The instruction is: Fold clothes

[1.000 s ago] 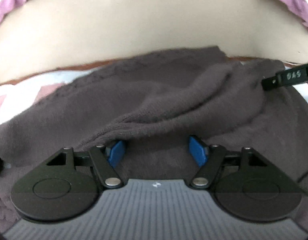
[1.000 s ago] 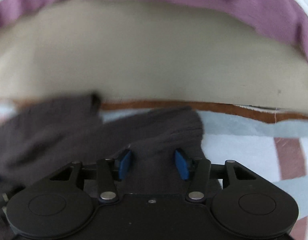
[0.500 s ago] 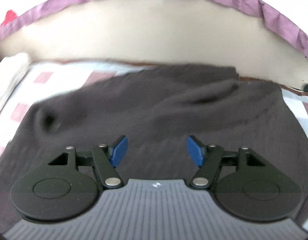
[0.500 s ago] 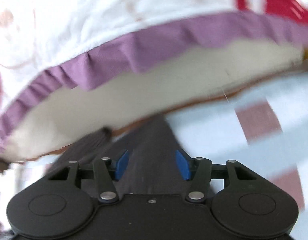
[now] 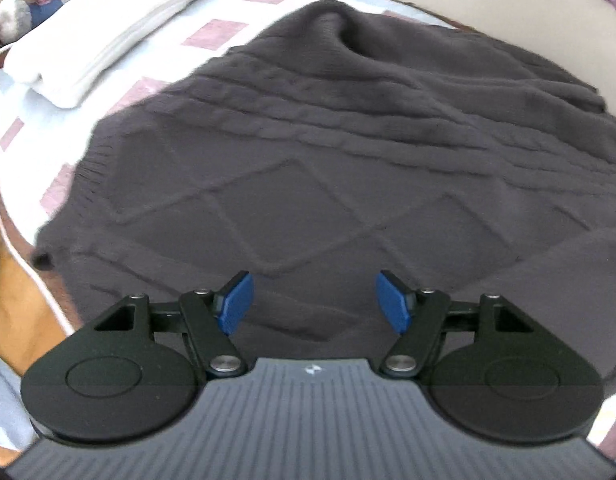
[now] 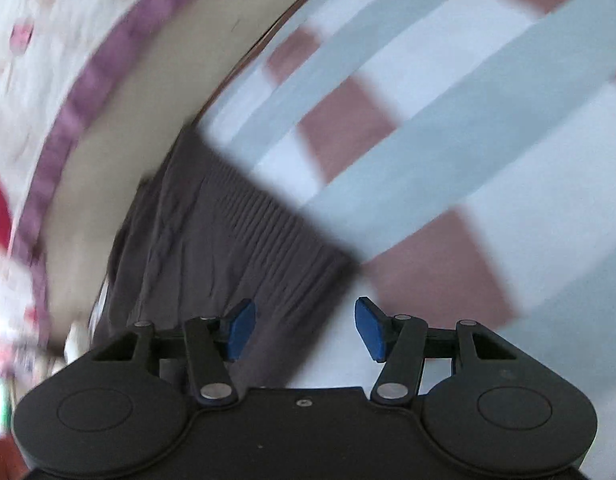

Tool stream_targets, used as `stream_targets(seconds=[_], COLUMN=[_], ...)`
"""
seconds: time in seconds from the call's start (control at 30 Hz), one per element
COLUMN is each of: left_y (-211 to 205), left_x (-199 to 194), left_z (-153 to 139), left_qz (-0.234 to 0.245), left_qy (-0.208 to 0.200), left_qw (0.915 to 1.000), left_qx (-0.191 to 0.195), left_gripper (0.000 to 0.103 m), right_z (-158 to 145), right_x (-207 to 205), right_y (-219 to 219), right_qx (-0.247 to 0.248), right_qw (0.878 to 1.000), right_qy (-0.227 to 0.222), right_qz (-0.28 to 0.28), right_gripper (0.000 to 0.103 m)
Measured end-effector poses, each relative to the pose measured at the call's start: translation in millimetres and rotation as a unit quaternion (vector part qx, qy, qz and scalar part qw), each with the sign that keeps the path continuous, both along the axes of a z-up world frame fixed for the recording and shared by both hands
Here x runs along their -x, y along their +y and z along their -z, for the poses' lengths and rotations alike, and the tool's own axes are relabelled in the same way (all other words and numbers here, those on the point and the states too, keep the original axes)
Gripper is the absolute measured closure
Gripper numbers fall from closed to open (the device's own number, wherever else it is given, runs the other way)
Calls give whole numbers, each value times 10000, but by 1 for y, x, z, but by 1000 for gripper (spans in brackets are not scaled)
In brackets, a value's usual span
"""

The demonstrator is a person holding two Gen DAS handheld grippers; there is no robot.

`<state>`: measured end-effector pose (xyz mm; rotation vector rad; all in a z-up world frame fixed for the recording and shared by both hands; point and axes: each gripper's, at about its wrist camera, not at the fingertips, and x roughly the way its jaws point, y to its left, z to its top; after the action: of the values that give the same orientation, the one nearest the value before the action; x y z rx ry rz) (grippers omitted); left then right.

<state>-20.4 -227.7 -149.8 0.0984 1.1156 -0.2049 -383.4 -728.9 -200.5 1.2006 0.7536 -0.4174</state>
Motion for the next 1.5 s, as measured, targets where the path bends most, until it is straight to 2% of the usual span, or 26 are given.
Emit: stream_targets(seconds=[0.07,0.1,0.13,0.2,0.27,0.33,0.4,0.5,0.57,0.6,0.63,0.7,0.73,0.77,0.8,0.87,0.93,1.0,1.03,1.07,1.1,1.17,1.2,1.3,1.37,1.5], left_y=[6,10,15,28,34,30,26,14,6,3,1,-3,-7,-14,-21,-38,-56,-68,-68,-64,-55,-32,-18,23,40,41], left_x=[-4,-5,-5,-8,-15,-18,-16,-21,-20,-19,-19,-21,-21,-19,-18,-21,-28,-31,-29,-23,-14,9,21,51,66,88], left_z=[-5,-6,-5,0,3,-5,-15,-14,-13,-15,-17,-22,-26,-30,-35,-44,-50,-59,-65,-73,-82,-101,-112,-136,-141,-107], left_qz=[-21,-78,-181,-412,-344,-129,-65,63,130,135,143,255,376,565,754,1161,1524,1835,1973,2142,2307,2555,2585,2506,2549,2949], left_qy=[11,42,98,362,627,538,216,236,250,172,132,186,165,94,23,-78,-90,86,265,436,578,795,803,616,342,-527], left_qw=[10000,9998,9991,9920,9829,9880,9953,9992,9996,9997,9998,9991,9986,9978,9966,9925,9879,9829,9794,9741,9676,9534,9494,9485,9500,9448], left_qx=[87,197,374,1138,1694,1440,939,331,68,49,103,277,326,336,345,375,285,-85,-333,-585,-850,-1394,-1594,-1837,-1771,-1331], left_gripper=[34,34,34,34,35,34,34,34,34,33,33,33,33,34,35,37,47,52,53,55,55,55,55,55,55,53], right_z=[0,-1,-1,-2,-19,-39,-38,-6,-13,-23,-33,-52,-66,-84,-100,-124,-142,-139,-134,-128,-120,-101,-88,-65,-56,-51], right_x=[-17,-25,-33,-44,-33,-13,4,-16,-28,-35,-42,-57,-61,-65,-69,-83,-104,-142,-159,-175,-186,-194,-196,-197,-196,-179], right_y=[7,11,14,25,36,41,36,24,27,29,32,38,42,46,49,54,61,79,91,102,115,137,143,138,127,120], right_qx=[588,894,1198,1983,2517,2833,2780,2603,2802,3055,3317,3826,4058,4133,4043,3377,2604,1956,1837,1731,1825,2215,2215,1619,1278,955], right_qw=[9977,9948,9907,9750,9579,9522,9570,9630,9551,9448,9325,9034,8924,8916,9009,9378,9634,9695,9685,9664,9638,9556,9539,9650,9747,9864], right_qy=[-112,-168,-223,-445,-1092,-1076,-824,568,709,975,1250,1792,1812,1656,1342,455,-458,-1325,-1388,-1424,-1224,-658,-340,80,106,340], right_qz=[-304,-453,-601,-895,-842,-379,59,-403,-649,-679,-699,-735,-778,-826,-828,-666,-437,-659,-953,-1258,-1512,-1828,-1997,-2061,-1831,-1294], right_gripper=[40,44,83,87,89,90,91,90,79,66,62,61,61,61,61,61,53,47,47,47,47,47,47,47,47,46])
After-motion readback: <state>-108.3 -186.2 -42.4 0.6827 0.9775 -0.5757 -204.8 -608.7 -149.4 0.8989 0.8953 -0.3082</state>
